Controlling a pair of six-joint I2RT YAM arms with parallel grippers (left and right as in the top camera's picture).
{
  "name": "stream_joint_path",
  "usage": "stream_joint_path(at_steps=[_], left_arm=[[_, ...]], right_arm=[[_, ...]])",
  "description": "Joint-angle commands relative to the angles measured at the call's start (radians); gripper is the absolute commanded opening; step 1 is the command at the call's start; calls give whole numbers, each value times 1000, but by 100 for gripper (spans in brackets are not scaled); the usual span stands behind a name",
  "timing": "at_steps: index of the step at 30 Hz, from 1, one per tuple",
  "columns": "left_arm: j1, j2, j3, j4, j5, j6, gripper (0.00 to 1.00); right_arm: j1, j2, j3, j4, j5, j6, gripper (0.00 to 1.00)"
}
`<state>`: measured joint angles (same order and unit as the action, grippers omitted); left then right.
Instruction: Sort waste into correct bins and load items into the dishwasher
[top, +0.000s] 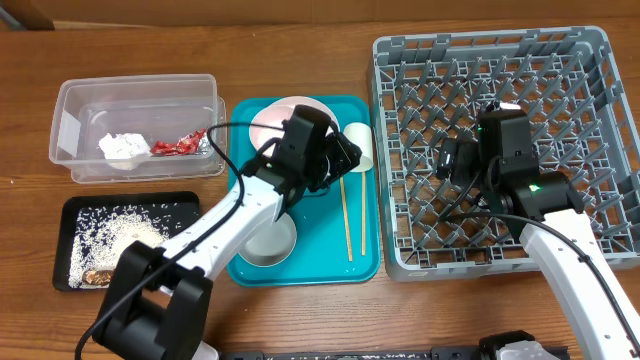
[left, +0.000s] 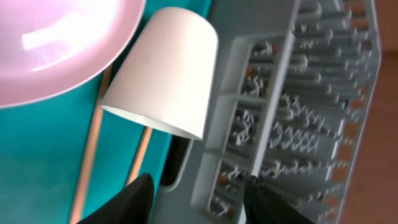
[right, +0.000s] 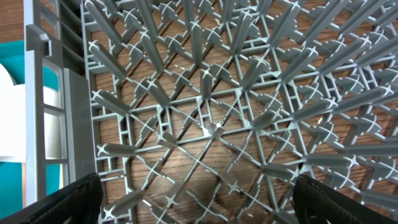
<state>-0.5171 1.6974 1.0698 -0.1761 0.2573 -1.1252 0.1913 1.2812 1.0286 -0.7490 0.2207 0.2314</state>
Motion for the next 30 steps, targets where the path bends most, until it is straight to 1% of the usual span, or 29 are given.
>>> stream_joint_path(at_steps=[1, 5, 7, 8, 10, 15, 19, 22, 28, 30], left_arm=[[0, 61, -26, 53, 1, -198, 48], [0, 133, -26, 182, 44, -238, 50], [0, 165, -26, 232, 43, -273, 50], [0, 202, -26, 278, 43, -310, 50], [0, 236, -26, 314, 46, -332, 50], [2, 271, -26, 370, 56, -330, 39], [2, 270, -26, 417, 59, -326, 34], [1, 270, -26, 417, 76, -322, 31], [2, 270, -26, 418, 109, -311, 20], [2, 270, -26, 418, 113, -311, 14]], right_arm=[[3, -11, 17, 6, 22, -3, 100], [3, -11, 17, 6, 21, 0, 100], [3, -11, 17, 6, 13, 0, 100], [3, -11, 17, 5, 10, 0, 100], [3, -11, 17, 6, 7, 0, 100], [3, -11, 17, 6, -9, 0, 100], [3, -11, 17, 6, -14, 0, 100], [3, -11, 17, 6, -14, 0, 100], [3, -11, 17, 6, -14, 0, 100], [3, -11, 17, 6, -14, 0, 100]])
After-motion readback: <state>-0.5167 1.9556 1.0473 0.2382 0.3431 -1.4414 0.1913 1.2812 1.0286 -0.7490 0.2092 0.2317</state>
